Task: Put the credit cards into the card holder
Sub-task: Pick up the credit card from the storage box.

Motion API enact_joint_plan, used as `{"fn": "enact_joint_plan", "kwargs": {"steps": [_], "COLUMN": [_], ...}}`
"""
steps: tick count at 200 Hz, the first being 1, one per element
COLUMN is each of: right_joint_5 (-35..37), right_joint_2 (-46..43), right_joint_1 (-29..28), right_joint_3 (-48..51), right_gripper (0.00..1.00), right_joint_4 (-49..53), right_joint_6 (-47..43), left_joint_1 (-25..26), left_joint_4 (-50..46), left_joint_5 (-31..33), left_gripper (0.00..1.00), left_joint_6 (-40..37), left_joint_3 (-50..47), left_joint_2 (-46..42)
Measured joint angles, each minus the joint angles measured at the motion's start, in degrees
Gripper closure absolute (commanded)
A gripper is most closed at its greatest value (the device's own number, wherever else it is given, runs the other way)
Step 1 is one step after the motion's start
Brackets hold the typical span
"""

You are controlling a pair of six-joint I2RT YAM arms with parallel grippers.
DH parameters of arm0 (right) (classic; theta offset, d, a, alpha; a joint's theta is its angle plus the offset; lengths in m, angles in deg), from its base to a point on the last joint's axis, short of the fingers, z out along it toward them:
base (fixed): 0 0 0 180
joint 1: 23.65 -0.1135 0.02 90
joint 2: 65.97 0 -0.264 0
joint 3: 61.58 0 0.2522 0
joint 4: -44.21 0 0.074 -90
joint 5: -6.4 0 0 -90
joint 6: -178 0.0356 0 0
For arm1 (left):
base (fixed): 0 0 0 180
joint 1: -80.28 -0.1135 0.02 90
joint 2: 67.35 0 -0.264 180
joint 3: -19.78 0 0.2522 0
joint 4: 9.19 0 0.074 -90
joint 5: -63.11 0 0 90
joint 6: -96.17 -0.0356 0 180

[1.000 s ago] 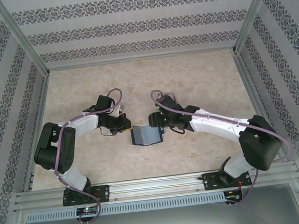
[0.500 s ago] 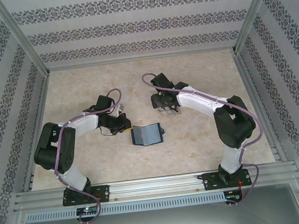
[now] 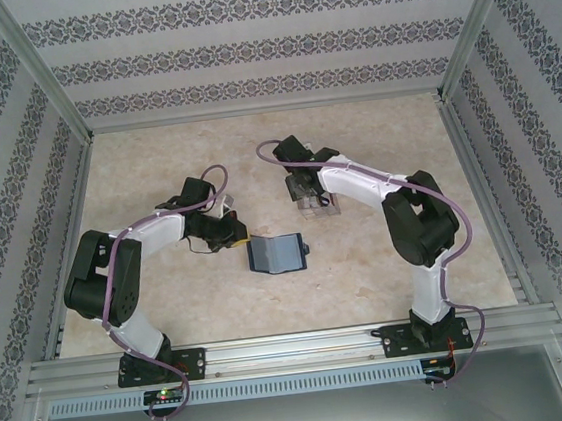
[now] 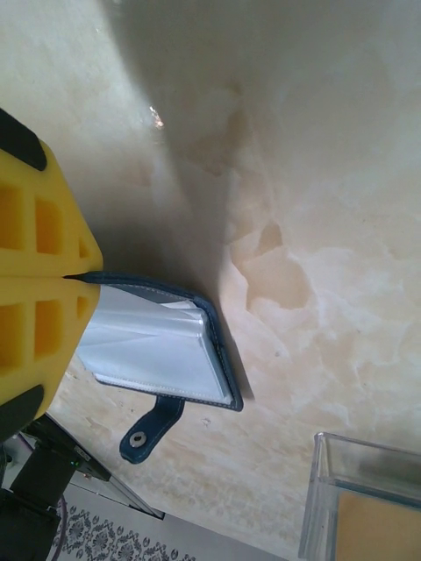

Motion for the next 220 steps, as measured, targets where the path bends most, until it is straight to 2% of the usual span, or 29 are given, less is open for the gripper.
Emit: {"fn": "enact_joint_plan", "kwargs": {"steps": [61,120,136,168,220], "right_joint_5": [5.35,9.31,10.08,10.1,9.73], "right_joint_2": [0.0,-0.04,-0.26,-2.29,-3.15], "right_joint_1": [-0.76,-1.53,-1.66,-1.73,-1.73], "right_joint_3": [0.0,0.0,0.2,1.86,2.49], "right_gripper": [0.3,0.38,0.44,0.62,0.82], "right_joint_4": [2.21,3.34,3.3,2.08,0.09], "right_joint_6": [-1.49,-3.13,-3.28,-3.28,-4.26], "left_joint_1": [0.0,0.0,0.0,0.0,0.0], "left_joint_4": [-0.28,-0.26,-0.28,-0.33,-0.33], "left_joint_5": [-0.04,-0.44,-0.44,-0.44,-0.46], "left_gripper": [1.0,1.0,1.0,1.0,1.0], "left_joint_6": [0.0,0.02,0.0,0.0,0.0], "left_joint_3": [0.5,0.52,0.55,0.59,0.59], "left_joint_2": [0.0,0.44,0.44,0.46,0.55]}}
